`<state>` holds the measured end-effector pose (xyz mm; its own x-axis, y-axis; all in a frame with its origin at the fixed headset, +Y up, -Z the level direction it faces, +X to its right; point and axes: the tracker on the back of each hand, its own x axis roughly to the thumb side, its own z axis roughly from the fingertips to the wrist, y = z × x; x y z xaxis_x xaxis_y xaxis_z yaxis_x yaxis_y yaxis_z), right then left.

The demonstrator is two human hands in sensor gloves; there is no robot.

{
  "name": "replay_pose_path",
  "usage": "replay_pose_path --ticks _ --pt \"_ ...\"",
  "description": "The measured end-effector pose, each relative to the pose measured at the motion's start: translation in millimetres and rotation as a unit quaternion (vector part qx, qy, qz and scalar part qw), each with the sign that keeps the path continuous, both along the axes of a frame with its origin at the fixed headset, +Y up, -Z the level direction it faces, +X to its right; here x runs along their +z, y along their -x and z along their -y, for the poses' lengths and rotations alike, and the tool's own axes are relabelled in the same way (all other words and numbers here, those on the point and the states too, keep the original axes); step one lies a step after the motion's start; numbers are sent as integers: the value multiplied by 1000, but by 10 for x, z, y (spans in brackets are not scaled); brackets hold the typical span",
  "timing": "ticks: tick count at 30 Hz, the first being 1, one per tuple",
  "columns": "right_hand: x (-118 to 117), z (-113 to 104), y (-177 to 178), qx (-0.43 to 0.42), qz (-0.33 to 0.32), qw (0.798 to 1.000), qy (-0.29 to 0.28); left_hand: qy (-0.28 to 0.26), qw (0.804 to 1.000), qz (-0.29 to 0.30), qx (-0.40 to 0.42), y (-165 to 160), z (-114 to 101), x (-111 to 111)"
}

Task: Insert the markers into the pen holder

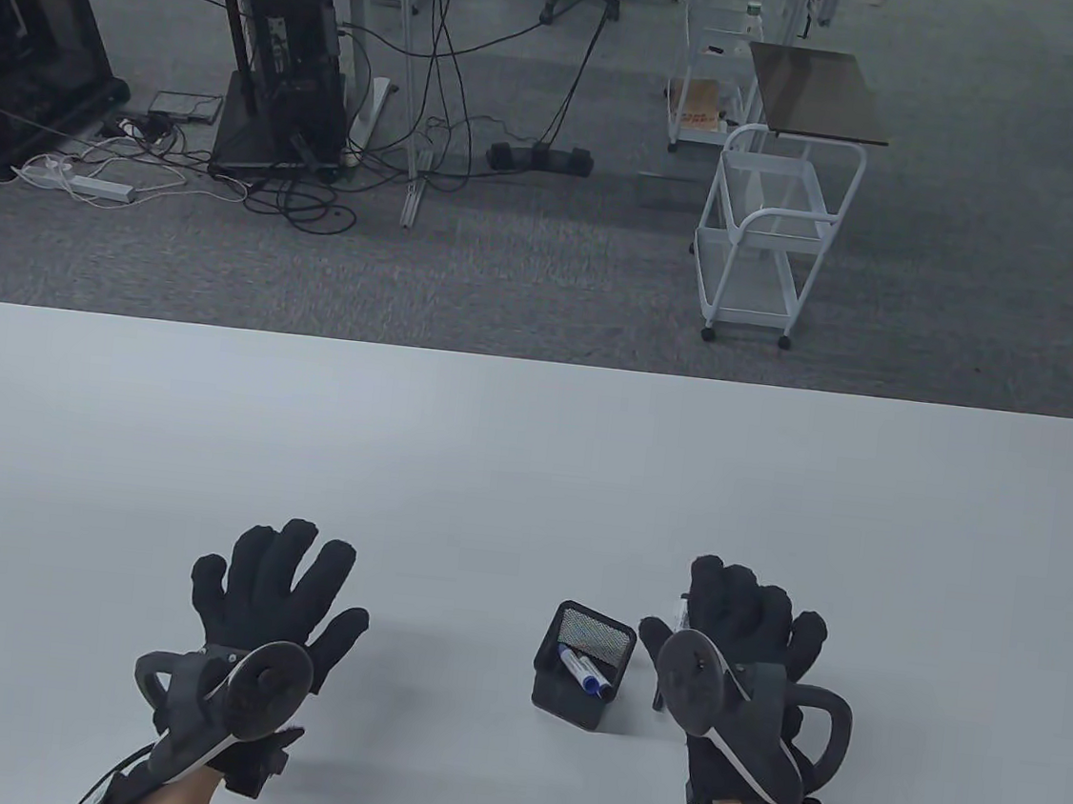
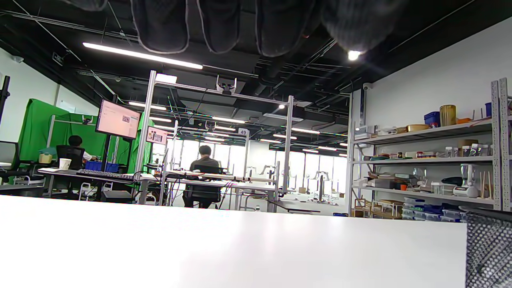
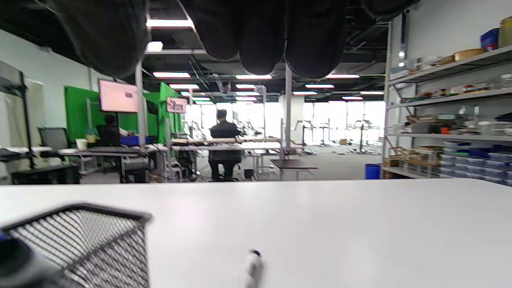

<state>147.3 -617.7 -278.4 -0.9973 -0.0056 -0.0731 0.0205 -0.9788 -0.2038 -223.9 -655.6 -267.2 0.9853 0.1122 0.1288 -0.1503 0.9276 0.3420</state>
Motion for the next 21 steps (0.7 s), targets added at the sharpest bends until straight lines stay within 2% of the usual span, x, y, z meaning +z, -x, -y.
replay_pose_path --ticks 5,9,16,21 --pt "-183 269 -87 12 39 998 50 -2 1000 1 -2 -7 5 8" --pt "-417 442 -121 -30 75 993 82 -1 1000 1 -1 -7 5 10" --pt "-885 691 -131 -53 155 980 115 4 1000 -1 -4 -13 27 3" --pt "-1102 822 -106 -45 184 973 130 7 1000 -3 -5 -12 32 -3"
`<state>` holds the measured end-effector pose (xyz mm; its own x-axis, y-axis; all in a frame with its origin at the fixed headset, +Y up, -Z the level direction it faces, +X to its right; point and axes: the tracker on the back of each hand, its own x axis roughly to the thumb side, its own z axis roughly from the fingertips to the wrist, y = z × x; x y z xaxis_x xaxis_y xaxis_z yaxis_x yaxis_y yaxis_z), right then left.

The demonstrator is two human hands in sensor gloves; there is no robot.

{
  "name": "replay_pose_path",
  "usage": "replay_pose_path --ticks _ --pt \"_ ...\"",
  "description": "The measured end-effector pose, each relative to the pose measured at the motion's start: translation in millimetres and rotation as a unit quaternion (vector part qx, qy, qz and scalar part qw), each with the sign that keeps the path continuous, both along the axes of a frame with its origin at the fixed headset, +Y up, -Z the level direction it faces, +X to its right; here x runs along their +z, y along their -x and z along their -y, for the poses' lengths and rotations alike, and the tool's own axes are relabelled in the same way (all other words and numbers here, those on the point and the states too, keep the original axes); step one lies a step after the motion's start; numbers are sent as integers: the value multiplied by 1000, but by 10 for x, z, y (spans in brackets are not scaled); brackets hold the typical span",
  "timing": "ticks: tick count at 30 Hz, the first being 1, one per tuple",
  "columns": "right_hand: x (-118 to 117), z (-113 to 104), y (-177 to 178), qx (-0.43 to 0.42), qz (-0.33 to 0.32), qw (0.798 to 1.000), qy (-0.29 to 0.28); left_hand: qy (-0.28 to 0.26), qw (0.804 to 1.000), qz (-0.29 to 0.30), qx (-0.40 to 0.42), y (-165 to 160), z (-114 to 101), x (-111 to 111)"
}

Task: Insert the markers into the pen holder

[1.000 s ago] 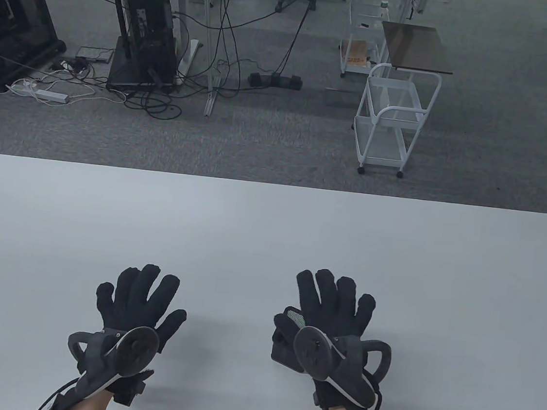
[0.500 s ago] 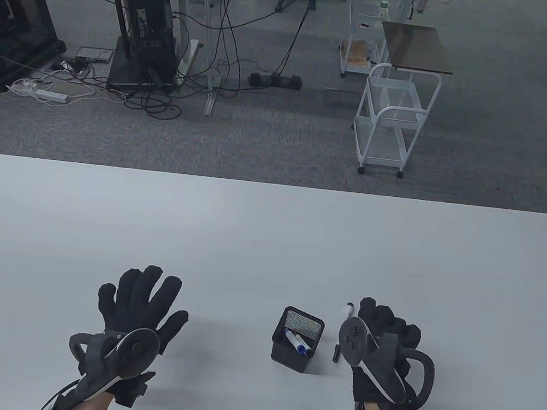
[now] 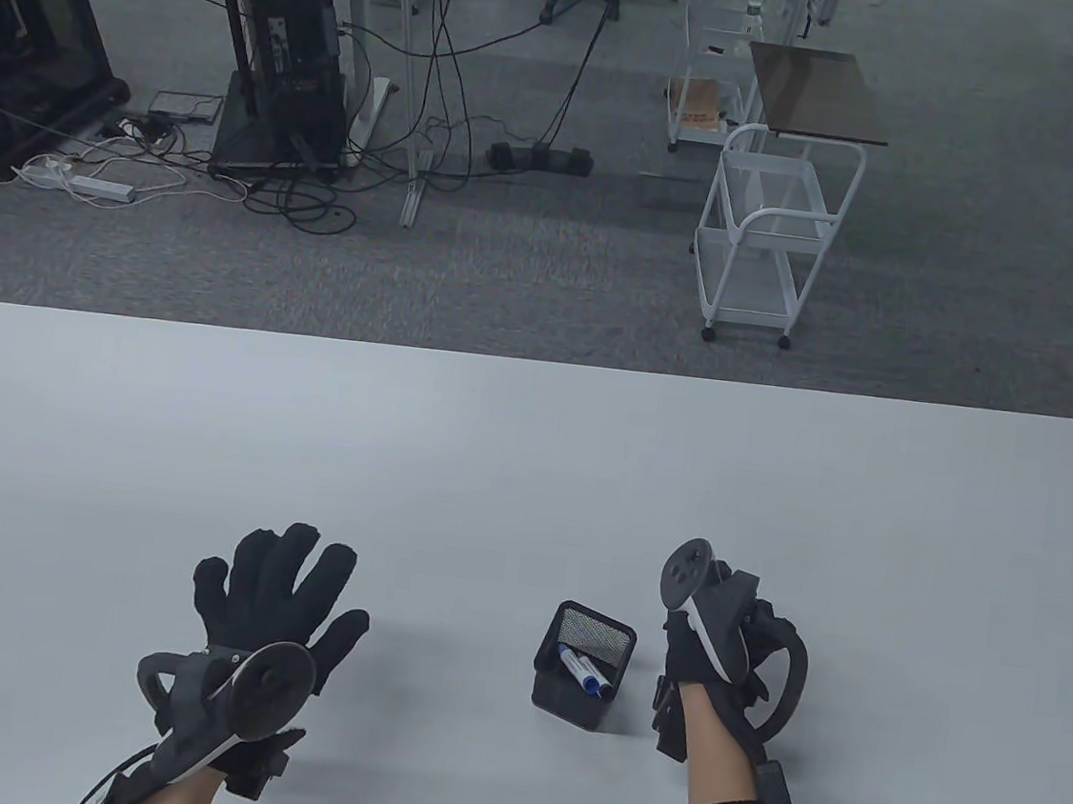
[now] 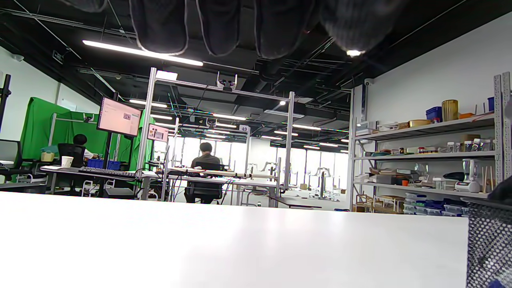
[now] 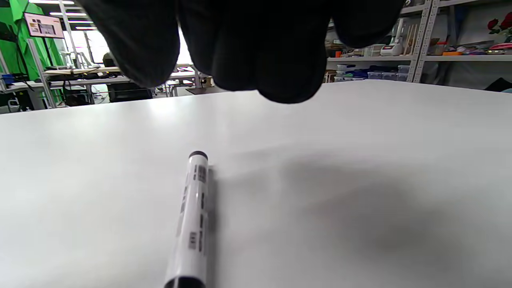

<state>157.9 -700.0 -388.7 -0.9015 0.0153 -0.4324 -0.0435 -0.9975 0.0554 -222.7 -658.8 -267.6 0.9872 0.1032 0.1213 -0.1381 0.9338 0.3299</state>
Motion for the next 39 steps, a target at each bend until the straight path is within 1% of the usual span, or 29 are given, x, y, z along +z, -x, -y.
replay_pose_path --ticks 3,7,11,15,21,24,25,27,33,39 --pt "-112 91 9 -3 11 1000 22 2 1000 -1 1 6 0 -7" --pt "-190 198 4 -13 22 999 36 4 1000 -3 1 7 -1 -12" --pt "-237 290 -7 -3 30 998 49 5 1000 -4 0 9 -1 -17" --pt "-302 373 -22 -25 38 997 57 8 1000 -6 3 17 -2 -27" --pt "-345 462 -27 -16 47 997 67 15 1000 -6 6 23 2 -41" --pt "-359 552 -28 -20 48 996 78 18 1000 -4 10 24 2 -46" --pt "-361 563 -15 -2 50 997 66 18 1000 -4 9 24 3 -48" --pt "-374 575 2 9 49 997 67 17 1000 -5 7 25 3 -49" --pt "-404 611 0 6 53 997 59 21 1000 -4 15 38 5 -59" --pt "-421 624 -16 -1 48 997 64 22 1000 -6 10 32 12 -63"
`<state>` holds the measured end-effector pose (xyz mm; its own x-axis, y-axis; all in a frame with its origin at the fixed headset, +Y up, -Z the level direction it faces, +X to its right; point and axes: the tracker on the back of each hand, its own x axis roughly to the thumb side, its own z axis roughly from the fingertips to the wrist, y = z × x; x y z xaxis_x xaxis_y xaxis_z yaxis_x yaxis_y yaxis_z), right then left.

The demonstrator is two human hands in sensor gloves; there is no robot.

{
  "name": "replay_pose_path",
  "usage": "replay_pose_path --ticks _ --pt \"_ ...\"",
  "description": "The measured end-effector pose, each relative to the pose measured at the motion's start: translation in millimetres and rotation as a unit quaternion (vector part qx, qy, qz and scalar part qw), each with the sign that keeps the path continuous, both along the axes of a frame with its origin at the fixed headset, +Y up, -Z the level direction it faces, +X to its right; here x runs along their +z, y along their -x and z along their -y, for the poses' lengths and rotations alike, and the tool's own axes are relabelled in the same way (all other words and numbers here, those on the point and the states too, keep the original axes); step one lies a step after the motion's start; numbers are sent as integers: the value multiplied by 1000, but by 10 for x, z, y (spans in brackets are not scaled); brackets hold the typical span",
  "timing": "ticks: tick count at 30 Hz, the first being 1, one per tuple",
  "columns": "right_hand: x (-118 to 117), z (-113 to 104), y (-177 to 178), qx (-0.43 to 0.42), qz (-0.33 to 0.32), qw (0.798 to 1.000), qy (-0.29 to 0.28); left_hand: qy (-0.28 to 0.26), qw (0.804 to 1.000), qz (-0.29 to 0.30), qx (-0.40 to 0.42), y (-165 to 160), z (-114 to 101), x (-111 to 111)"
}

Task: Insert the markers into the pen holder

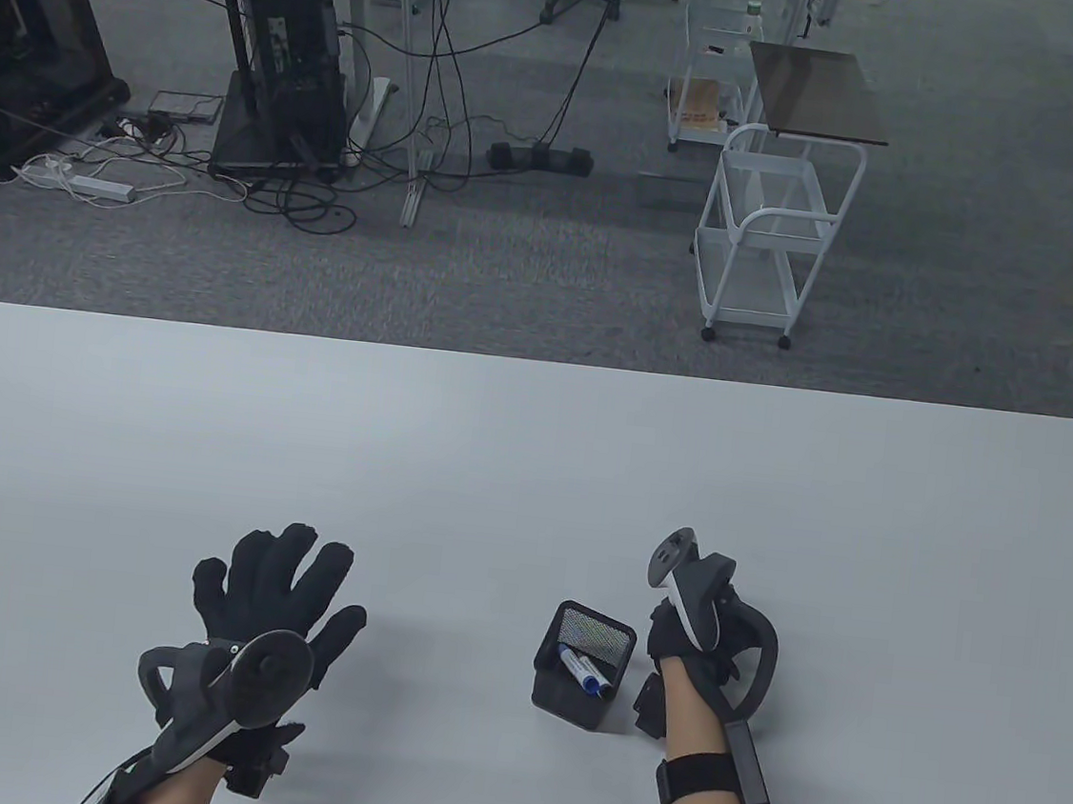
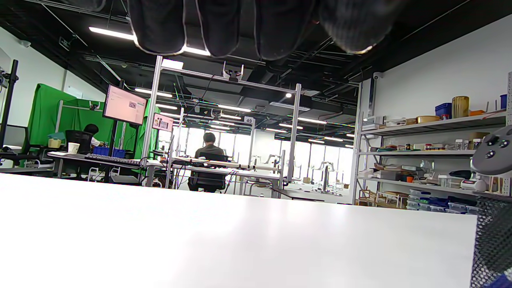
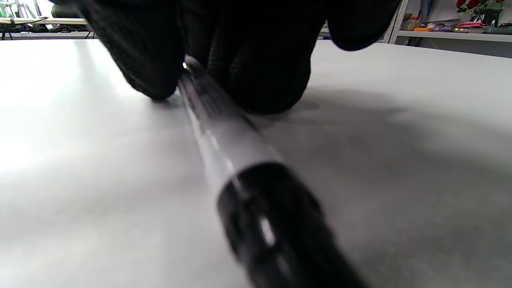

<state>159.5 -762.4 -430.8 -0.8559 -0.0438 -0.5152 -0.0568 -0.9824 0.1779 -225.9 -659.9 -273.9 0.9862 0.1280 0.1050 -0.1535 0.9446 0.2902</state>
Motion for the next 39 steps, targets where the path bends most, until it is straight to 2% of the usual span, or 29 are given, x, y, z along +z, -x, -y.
replay_pose_path --ticks 4,7,17,19,29,34,39 --pt "17 -35 -91 -53 -1 999 6 5 1000 -2 -2 4 3 3" --pt "88 -153 -192 -71 3 997 -21 5 1000 -3 0 8 3 11" --pt "435 -864 -413 -53 -9 989 -139 3 1000 -2 0 1 9 7" --pt "558 -1062 -442 -50 -16 983 -174 3 1000 -1 3 10 6 8" --pt "1074 -1740 -411 -70 -60 949 -303 -2 1000 1 7 18 3 18" --pt "1306 -1959 -266 -76 -100 931 -342 -1 1000 4 5 5 12 23" --pt "1460 -2057 -92 -88 -144 915 -367 0 1000 5 5 1 16 25"
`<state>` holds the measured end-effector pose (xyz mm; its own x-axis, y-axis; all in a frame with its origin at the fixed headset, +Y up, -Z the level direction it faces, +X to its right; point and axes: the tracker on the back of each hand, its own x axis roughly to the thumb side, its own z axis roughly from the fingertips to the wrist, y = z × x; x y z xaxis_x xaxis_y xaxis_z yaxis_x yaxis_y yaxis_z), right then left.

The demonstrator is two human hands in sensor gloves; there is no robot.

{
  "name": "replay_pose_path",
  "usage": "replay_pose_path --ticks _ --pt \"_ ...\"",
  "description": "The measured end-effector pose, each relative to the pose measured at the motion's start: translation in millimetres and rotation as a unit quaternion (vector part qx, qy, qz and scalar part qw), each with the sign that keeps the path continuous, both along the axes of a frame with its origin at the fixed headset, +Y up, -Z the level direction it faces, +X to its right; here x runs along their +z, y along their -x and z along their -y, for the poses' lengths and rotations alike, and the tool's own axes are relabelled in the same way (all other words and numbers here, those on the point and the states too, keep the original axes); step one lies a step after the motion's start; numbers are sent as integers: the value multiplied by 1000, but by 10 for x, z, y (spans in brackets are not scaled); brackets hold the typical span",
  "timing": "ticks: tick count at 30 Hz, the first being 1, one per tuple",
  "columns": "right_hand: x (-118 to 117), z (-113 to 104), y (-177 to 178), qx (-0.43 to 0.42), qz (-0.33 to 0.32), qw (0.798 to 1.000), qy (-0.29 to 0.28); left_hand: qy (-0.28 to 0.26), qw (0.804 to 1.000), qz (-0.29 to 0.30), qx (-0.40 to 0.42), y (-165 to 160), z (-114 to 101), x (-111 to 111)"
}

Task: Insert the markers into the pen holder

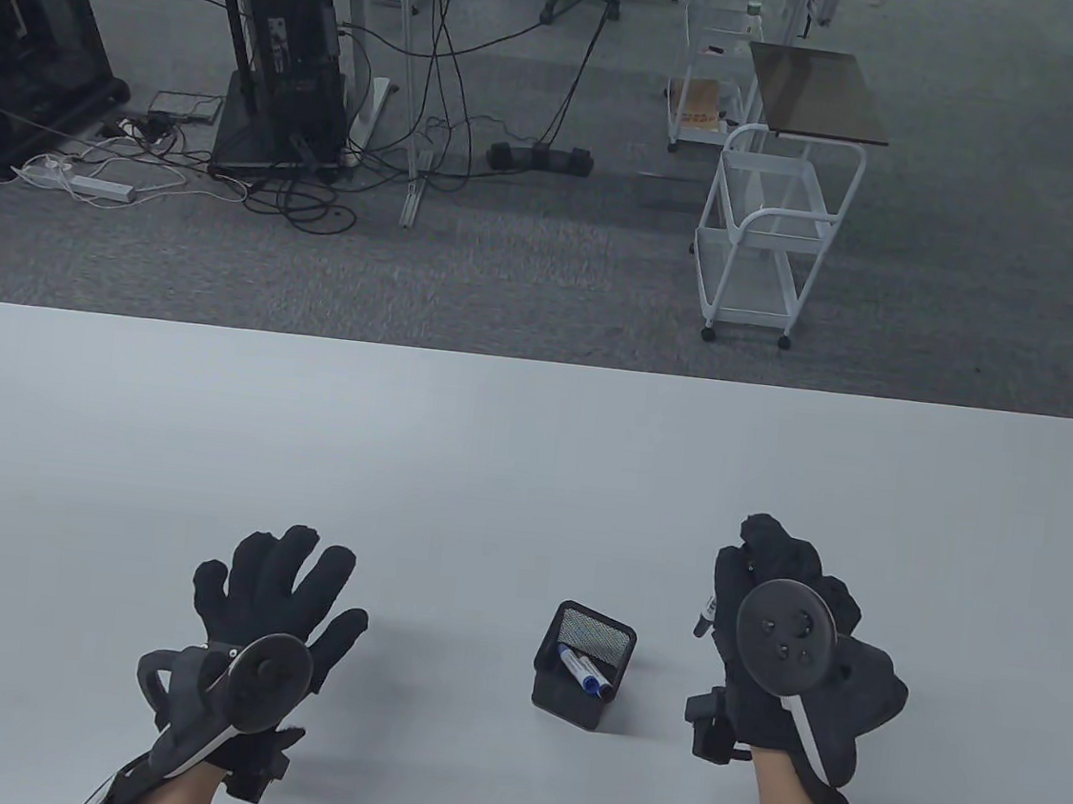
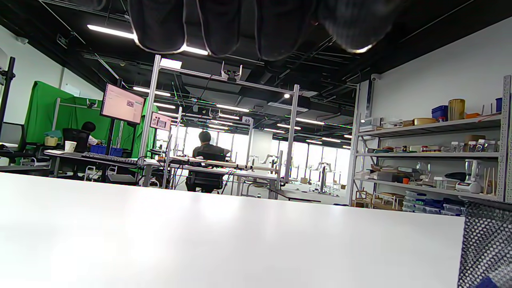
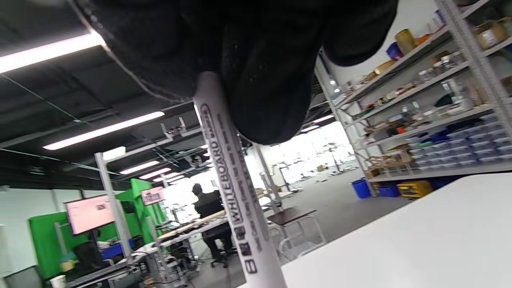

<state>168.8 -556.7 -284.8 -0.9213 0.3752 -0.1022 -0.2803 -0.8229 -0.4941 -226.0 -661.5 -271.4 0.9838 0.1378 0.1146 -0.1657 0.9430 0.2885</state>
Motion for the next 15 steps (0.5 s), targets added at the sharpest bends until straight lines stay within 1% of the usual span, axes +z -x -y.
replay_pose_path --ticks 2,7,10,15 --pt "49 -17 89 1 -22 1000 -12 -1 1000 0 1 3 -1 2" --pt "104 -3 254 15 -53 998 -23 -3 1000 -1 4 12 -5 2" --pt "105 44 328 15 -76 997 -19 -3 1000 -1 5 17 -4 1" --pt "87 153 410 27 -94 995 -12 -3 1000 0 5 19 -5 0"
